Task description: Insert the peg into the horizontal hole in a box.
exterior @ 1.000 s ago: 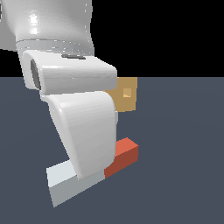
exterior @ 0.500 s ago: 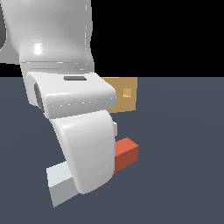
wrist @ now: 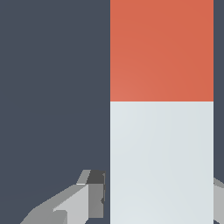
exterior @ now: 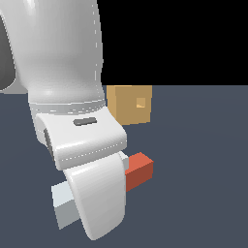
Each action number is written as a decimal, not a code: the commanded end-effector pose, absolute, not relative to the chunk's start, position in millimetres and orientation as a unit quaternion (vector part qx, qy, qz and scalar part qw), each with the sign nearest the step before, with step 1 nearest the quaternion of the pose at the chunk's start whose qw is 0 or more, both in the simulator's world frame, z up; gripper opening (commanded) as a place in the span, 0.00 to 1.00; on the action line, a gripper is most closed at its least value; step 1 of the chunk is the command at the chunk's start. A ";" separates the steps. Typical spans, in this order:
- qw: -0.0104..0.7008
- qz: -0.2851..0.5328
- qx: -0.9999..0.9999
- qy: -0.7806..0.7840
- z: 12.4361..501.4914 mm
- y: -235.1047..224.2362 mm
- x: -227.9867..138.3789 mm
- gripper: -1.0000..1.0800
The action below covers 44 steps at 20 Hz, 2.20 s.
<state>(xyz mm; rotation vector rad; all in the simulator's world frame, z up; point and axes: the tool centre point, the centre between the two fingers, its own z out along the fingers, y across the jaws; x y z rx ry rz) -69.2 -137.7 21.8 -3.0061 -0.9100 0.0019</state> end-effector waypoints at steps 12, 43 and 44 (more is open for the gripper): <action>0.000 0.000 -0.957 -0.291 21.8 -138.1 -67.9 0.00; -0.002 0.001 -0.804 -0.595 67.4 -18.1 91.1 0.00; -0.002 0.000 -0.794 -0.608 69.5 -10.1 96.0 0.00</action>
